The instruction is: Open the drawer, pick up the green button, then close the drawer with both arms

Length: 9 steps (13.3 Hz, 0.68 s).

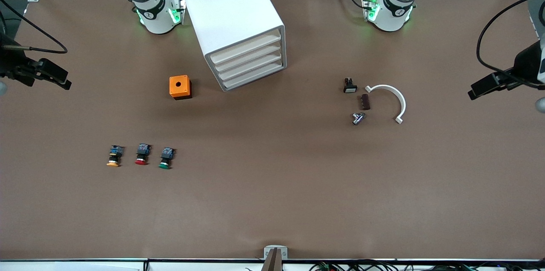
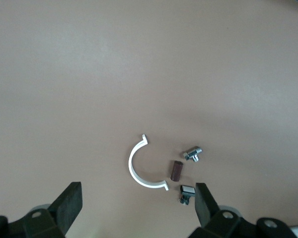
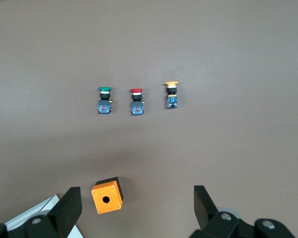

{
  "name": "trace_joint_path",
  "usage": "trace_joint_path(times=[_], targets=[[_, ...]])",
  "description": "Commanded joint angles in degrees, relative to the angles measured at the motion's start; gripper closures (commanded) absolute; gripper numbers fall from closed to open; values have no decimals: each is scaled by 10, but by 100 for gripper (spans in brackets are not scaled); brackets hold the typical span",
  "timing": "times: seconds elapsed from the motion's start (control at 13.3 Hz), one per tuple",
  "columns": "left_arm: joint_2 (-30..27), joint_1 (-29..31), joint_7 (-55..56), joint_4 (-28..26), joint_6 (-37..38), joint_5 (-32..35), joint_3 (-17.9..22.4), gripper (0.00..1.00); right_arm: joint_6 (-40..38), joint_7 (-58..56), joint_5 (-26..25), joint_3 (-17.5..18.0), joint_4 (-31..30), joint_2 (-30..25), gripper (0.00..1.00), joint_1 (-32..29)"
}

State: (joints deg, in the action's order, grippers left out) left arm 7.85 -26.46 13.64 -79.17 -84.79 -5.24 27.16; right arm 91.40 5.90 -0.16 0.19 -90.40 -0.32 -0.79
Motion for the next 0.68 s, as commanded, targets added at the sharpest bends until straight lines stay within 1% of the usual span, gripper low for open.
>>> trace_joint_path(times=[0.0, 0.08, 0.15, 0.3, 0.38, 0.6], targets=[[-57, 105, -7, -55, -2, 37, -125, 0, -8, 8, -10, 2, 6, -1, 0, -2], [-65, 126, -6, -60, -1, 61, -163, 0, -8, 8, -10, 2, 6, -1, 0, -2], [-72, 141, -6, -71, -2, 72, -184, 0, -8, 8, -10, 2, 6, -1, 0, -2], [-87, 204, -7, -79, -4, 73, -249, 0, -8, 8, -10, 2, 6, -1, 0, -2], [-92, 214, -6, -88, -5, 73, -263, 0, -8, 8, -10, 2, 6, -1, 0, -2], [-98, 215, -4, -89, -5, 72, -265, 0, -8, 8, -10, 2, 6, -1, 0, -2]])
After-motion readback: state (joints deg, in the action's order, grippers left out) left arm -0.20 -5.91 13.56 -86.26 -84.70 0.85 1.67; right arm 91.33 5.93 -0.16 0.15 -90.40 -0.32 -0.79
